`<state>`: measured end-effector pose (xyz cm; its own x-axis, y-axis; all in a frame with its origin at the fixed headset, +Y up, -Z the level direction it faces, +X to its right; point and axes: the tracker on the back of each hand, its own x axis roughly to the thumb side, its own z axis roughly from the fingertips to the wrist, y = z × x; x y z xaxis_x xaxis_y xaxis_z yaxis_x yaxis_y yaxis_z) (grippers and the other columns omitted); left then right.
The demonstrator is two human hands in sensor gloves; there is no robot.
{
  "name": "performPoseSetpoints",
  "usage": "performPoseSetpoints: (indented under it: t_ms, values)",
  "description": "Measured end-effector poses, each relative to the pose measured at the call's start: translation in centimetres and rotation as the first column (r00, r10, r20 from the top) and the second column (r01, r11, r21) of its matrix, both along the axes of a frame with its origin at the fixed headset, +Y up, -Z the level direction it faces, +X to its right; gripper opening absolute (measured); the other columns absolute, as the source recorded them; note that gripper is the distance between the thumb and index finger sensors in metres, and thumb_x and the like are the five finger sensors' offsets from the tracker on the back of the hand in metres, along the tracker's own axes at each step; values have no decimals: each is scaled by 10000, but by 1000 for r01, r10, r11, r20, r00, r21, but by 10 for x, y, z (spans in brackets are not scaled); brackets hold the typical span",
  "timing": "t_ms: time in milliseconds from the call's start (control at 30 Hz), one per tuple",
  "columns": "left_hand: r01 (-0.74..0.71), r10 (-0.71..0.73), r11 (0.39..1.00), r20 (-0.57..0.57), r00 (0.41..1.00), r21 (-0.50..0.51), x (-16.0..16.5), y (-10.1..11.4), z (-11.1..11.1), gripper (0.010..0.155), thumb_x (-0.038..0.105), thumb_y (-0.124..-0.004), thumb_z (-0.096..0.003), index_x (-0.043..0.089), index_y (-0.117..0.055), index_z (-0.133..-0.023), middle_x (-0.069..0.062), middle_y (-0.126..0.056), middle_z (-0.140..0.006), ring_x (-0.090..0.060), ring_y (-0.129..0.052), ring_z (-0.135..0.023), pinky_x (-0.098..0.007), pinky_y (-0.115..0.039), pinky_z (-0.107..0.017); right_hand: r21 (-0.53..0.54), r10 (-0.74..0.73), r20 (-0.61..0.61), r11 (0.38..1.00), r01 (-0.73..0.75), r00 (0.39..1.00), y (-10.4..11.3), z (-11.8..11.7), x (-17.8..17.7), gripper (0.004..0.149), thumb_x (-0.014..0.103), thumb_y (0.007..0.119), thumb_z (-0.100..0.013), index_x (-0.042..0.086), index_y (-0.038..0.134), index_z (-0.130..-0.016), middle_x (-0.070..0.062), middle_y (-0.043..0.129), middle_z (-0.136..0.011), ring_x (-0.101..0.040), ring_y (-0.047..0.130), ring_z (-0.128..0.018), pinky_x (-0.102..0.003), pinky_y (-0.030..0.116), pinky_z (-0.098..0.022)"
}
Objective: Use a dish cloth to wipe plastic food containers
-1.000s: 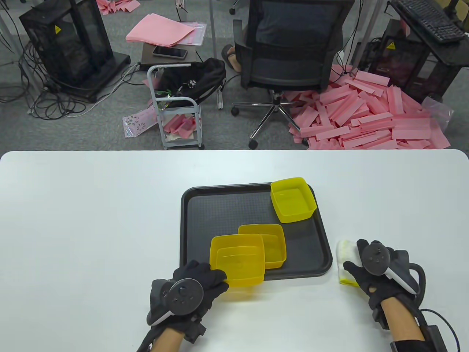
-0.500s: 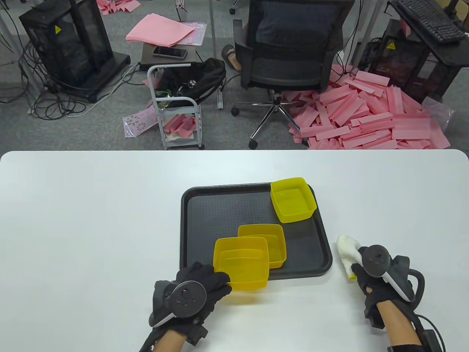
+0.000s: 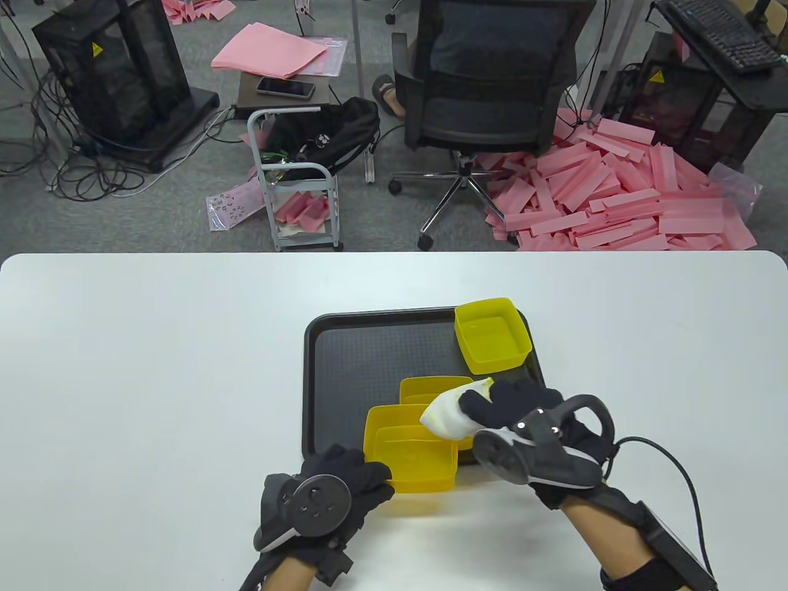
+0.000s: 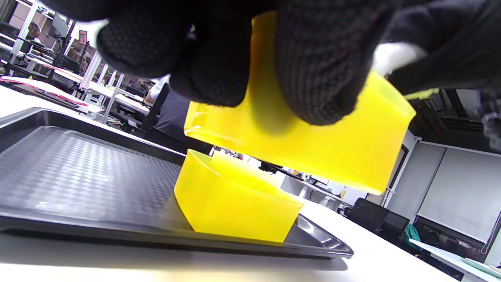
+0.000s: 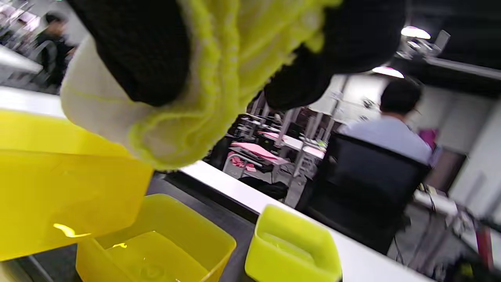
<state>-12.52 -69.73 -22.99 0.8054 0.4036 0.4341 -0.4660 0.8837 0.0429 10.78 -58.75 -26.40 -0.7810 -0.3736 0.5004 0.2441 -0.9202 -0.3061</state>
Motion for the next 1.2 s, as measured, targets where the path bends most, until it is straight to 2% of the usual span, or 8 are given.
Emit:
performPoseSetpoints:
  t_ms: [67,167,333,533,633,767,933,1200]
  values:
    - [-1,1,1000,8,1000,-23,0,-1,-1,405,523,-874,-410,337,-981,-754,-56,-967,-671,-306,-913,-575,-461,-784,-408,9,80,-41,997,-79,996,-2,3,-24,490,400,894,-485,418,737,-948,-28,844,-913,-301,922,-637,-420,865,-421]
    - [-10,11,1000,15,1000,-18,0,1,0,406,524,-875,-408,340,-982,-753,-54,-968,-671,-304,-914,-574,-458,-787,-405,-40,130,-54,990,-132,990,-9,4,-44,482,392,903,-482,418,751,-939,-29,839,-918,-307,911,-651,-429,856,-433]
    - [-12,12,1000,32,999,-7,1,2,2,405,522,-878,-406,338,-984,-751,-57,-968,-670,-304,-913,-576,-458,-787,-405,-86,277,-123,954,-289,953,-33,5,-78,483,393,909,-475,423,757,-932,-25,831,-930,-307,899,-679,-435,849,-457]
    - [14,-15,1000,61,998,9,5,1,4,404,521,-881,-401,334,-987,-743,-57,-972,-660,-303,-918,-572,-457,-792,-403,-146,276,-129,945,-293,953,-41,1,-98,503,413,897,-474,366,745,-951,-18,838,-918,-303,899,-676,-435,847,-457]
    - [2,-4,1000,87,996,25,7,2,6,403,516,-885,-400,324,-988,-740,-57,-972,-659,-306,-917,-576,-460,-792,-406,-188,261,-113,942,-278,959,-41,-8,-103,528,464,878,-467,328,736,-957,-12,883,-859,-290,929,-617,-425,859,-414]
    - [-1,-6,998,102,995,67,9,5,10,403,519,-887,-395,320,-991,-729,-63,-977,-646,-303,-924,-567,-457,-797,-400,-155,227,-66,960,-235,972,-39,-15,-108,584,529,861,-447,297,703,-959,23,949,-733,-255,979,-469,-380,879,-298]
    - [-5,-5,995,99,995,95,10,7,13,404,521,-891,-388,312,-998,-717,-56,-986,-620,-300,-934,-551,-454,-806,-391,-103,164,-28,981,-166,986,-36,-24,-109,510,593,845,-439,344,770,-878,53,994,-546,-222,998,-320,-344,875,-180]
    - [-56,38,983,106,994,177,10,9,16,411,523,-910,-368,290,-1003,-693,-55,-1003,-570,-303,-957,-518,-451,-821,-365,-89,202,43,976,-198,978,-38,-36,-100,480,590,858,-440,377,777,-863,53,986,-520,-211,993,-317,-335,872,-179]
